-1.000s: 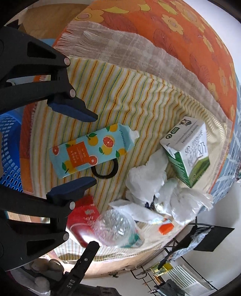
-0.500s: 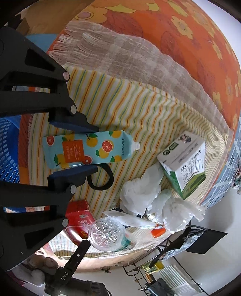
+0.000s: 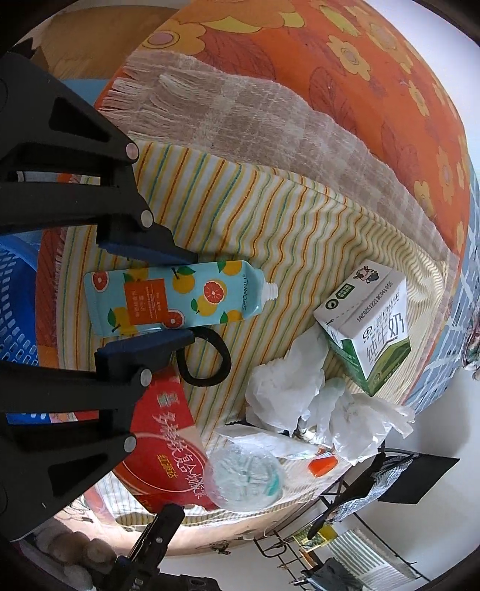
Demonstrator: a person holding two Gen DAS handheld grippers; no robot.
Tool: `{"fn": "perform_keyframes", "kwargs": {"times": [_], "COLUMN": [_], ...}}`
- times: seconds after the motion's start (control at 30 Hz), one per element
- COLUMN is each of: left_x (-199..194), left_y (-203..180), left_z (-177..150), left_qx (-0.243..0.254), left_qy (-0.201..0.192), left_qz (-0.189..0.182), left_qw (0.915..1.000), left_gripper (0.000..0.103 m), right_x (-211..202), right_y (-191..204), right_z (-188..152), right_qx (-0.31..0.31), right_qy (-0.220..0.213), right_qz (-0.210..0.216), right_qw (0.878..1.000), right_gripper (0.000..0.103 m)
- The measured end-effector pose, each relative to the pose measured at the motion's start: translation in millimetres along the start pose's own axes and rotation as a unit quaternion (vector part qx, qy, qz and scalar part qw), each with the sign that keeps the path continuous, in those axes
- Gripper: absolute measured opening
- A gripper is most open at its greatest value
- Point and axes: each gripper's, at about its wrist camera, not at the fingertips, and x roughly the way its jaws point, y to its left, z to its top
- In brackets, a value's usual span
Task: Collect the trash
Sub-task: 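Grasp the light-blue juice pouch with the left gripper while the right grasps the red box, then lift the pouch and red box and carry both over the blue basket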
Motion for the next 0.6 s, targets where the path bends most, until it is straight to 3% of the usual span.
{"fn": "perform_keyframes", "kwargs": {"times": [0.27, 0.4, 0.43, 0.47, 0.6], "left_x": [-3, -14, -17, -21, -26], "left_y": [-4, -1, 1, 3, 10], "left_z": [-2, -2, -2, -2, -1], "left_qx": [0.006, 0.005, 0.004, 0.001, -0.008], "left_qy": [-0.004, -0.018, -0.024, -0.029, -0.031], "left_qz": [0.006, 0.006, 0.007, 0.009, 0.004], "left_qw": [1.0, 0.9998, 0.9997, 0.9995, 0.9995], "left_gripper": [0.035, 0.035, 0.033, 0.007, 0.007], "right_x": [5, -11, -15, -18, -30], "right_y": [21, 50, 57, 61, 80], "right_z": [-5, -13, -15, -17, -31], "right_qx": [-0.026, -0.093, -0.109, -0.119, -0.169], "right_qy": [-0.003, -0.03, -0.035, -0.039, -0.056], "right_qz": [-0.001, -0.021, -0.028, -0.032, -0.055], "right_qw": [1.0, 0.995, 0.993, 0.992, 0.982], "right_gripper": [0.008, 0.006, 0.006, 0.005, 0.005]}}
